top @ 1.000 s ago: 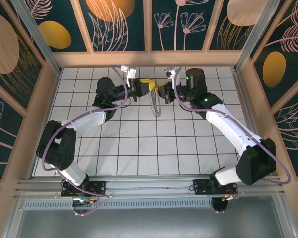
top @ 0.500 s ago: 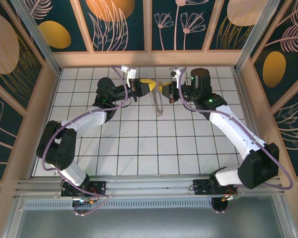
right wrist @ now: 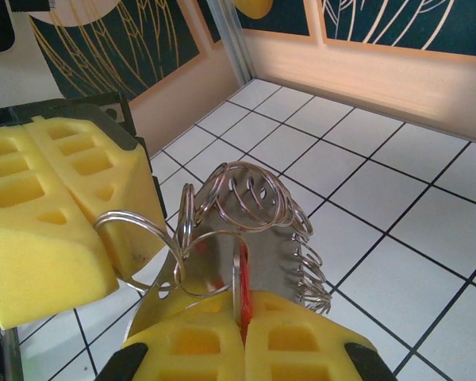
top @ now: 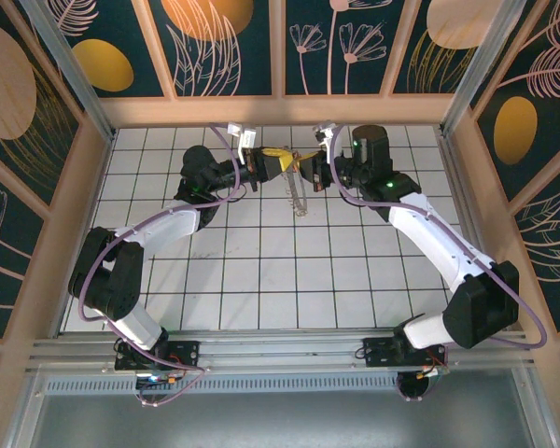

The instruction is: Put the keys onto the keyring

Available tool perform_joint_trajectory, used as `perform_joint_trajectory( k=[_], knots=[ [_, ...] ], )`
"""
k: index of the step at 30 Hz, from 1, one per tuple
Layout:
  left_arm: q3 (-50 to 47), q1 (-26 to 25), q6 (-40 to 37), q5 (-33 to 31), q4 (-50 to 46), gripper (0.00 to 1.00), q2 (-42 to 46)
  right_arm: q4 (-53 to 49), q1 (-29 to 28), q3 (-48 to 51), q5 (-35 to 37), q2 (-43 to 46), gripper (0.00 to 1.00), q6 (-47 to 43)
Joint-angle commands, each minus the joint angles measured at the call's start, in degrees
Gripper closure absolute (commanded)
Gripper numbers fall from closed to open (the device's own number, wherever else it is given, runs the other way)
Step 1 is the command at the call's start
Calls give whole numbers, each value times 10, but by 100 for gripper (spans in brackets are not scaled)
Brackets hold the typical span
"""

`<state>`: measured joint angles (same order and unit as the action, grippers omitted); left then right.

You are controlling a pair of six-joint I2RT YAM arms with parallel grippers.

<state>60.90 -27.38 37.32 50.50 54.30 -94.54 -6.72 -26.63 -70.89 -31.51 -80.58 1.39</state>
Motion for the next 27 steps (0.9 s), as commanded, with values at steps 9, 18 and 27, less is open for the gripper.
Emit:
perform_joint_trajectory(
  k=[9,18,27],
  knots=[
    [2,-8,-20,41,11,100,8,20,10,14,34,36,100,-5],
    [-15,-8,-25,50,31,100,25,37,8,72,27,77,100,5],
    [-8,-8,-67,88,-1,100,47,46,7,114,31,113,100,6]
  ],
)
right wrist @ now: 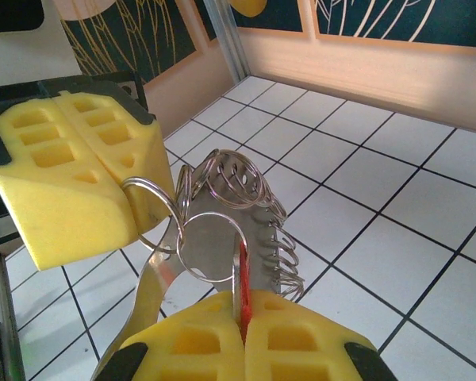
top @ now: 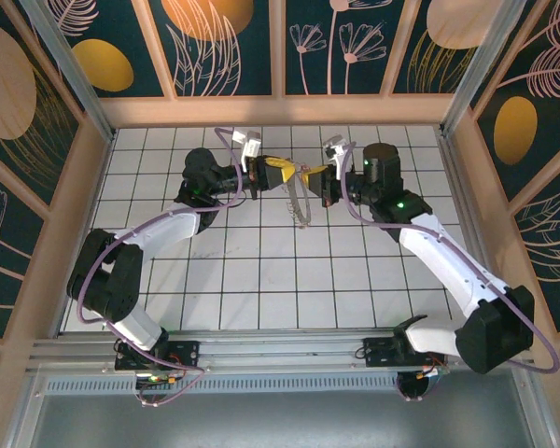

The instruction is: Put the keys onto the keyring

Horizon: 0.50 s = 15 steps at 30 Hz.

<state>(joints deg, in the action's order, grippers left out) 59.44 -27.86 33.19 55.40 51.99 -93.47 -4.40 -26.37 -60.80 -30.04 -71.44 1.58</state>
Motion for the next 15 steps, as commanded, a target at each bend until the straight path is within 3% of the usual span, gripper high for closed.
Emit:
perform_joint_trajectory(
  k=[1,15],
  knots=[
    [8,-4,-29,42,20,100,37,24,4,13,16,23,100,6],
    [17,-10,-55,42,11,100,55,30,-40,14,12,-5,100,12]
  ],
)
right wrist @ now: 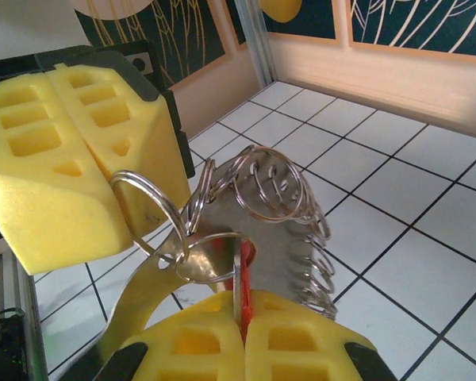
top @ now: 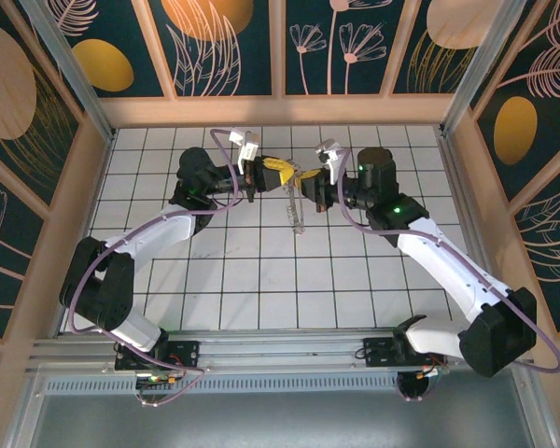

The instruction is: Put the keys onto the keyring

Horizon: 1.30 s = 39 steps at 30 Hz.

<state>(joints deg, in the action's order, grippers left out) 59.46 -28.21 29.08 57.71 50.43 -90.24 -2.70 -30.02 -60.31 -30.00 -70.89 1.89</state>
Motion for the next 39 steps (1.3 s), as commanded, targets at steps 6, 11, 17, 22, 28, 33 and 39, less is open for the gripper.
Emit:
perform_joint_trajectory(
  k=[6,11,17,22,28,33,39],
  knots=[
    [16,-7,-16,20,25,100,21,6,-7,2,26,-11,100,4],
    [16,-7,-22,17,19,100,19,-25,-7,-13,69,-2,100,4],
    [13,-7,-41,9,-1,100,23,-59,-7,-24,112,17,100,12],
    [13,-7,-54,7,-14,100,23,-73,-7,-29,133,29,100,11],
    [12,-7,-64,6,-24,100,27,-86,-6,-40,149,36,100,7],
    [10,-7,-65,4,-25,100,27,-90,-6,-42,160,51,100,9],
    [10,-7,-67,4,-25,100,26,-87,-6,-51,140,61,100,11]
  ],
)
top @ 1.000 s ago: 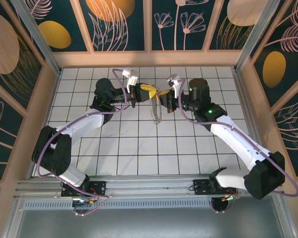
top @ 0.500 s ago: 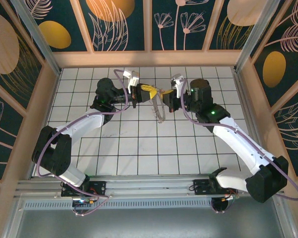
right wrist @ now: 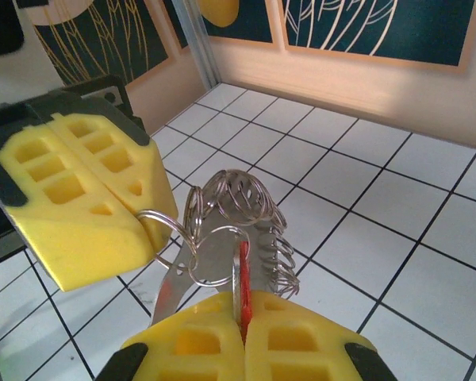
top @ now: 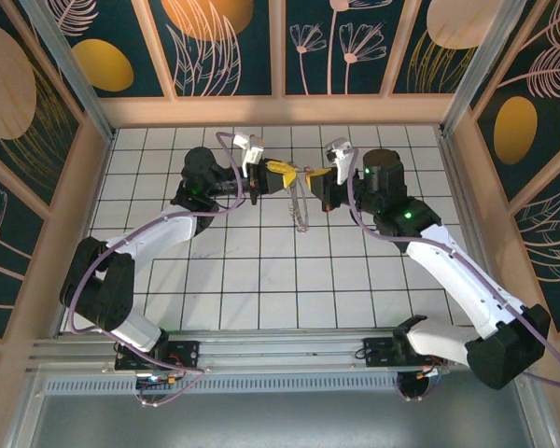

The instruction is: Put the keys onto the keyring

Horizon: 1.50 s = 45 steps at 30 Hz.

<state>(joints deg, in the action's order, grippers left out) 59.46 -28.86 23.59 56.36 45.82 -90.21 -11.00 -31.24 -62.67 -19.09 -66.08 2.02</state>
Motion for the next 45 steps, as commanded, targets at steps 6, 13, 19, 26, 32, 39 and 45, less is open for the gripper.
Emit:
perform_joint_trajectory(
  k=[6,13,19,26,32,39,45],
  knots=[
    [9,-1,-11,19,23,100,24,-3,7,-48,7,-2,100,8],
    [7,-1,-5,22,30,100,24,15,4,-57,-16,-29,100,9],
    [5,0,2,23,39,100,22,15,3,-61,-16,-41,100,5],
    [6,0,6,20,45,100,19,-4,4,-58,11,-29,100,-3],
    [7,-1,6,21,45,100,17,-16,4,-58,14,-14,100,-4],
    [6,-1,7,22,45,100,19,-11,2,-72,-11,-35,100,-5],
    [5,-2,8,23,45,100,19,-9,-16,-84,-9,-51,100,-10]
  ],
)
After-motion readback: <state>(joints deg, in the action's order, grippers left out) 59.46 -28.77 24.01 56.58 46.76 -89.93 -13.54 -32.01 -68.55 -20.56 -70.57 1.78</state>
